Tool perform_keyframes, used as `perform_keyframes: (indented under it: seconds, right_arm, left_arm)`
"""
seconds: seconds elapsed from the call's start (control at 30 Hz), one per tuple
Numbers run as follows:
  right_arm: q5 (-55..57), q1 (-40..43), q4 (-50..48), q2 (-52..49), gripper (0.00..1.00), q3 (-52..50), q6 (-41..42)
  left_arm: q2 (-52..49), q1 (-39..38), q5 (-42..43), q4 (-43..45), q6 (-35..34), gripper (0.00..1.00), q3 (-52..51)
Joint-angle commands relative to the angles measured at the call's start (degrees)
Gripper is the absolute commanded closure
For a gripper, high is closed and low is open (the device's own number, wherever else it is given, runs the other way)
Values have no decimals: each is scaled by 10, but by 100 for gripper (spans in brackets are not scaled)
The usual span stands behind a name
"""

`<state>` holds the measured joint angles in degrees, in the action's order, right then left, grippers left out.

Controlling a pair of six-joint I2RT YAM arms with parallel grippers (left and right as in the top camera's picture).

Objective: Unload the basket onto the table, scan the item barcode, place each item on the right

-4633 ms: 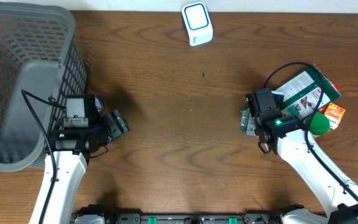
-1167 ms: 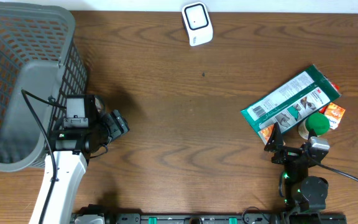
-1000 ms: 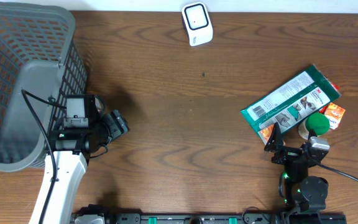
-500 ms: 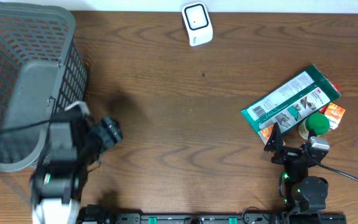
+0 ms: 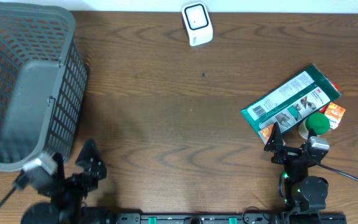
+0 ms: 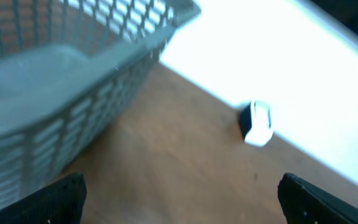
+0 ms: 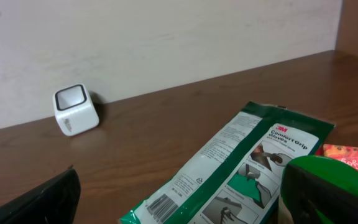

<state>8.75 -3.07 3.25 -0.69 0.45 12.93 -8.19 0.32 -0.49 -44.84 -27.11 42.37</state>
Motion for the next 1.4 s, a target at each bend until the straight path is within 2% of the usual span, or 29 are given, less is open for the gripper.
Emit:
perform_keyframes:
  seconds: [0.0,0.17,0.2,0.3,0.43,0.57,0.77,0.9,1.13,1.37]
  right_arm:
    - [0,10,2,4,1,-1,-8]
    - [0,10,2,4,1,-1,-8]
    - [0,10,2,4,1,-1,-8]
    - [0,10,2,4,1,-1,-8]
    - [0,10,2,4,1,-1,-8]
    - [0,10,2,4,1,-1,-8]
    - [0,10,2,4,1,-1,-8]
    - [0,10,2,4,1,-1,-8]
    - [0,10,2,4,1,-1,-8]
    - [0,10,2,4,1,-1,-8]
  left_arm:
    - [71,3,-32,22,5,1,-33]
    - [78,3,-30,142,-2,1,-75]
    - [81,3,-30,218,-5,1,-107]
    - [81,3,-26,367,-12,1,-172]
    - [81,3,-17,527,-13,1,-264]
    - [81,3,-15,608,-32,1,-339]
    - [81,3,-15,616,-36,1,-395]
    - [81,3,-17,590,-35,1,-418]
    - [81,3,-27,413,-35,1,-421]
    - [81,2,-20,408,50,1,-421]
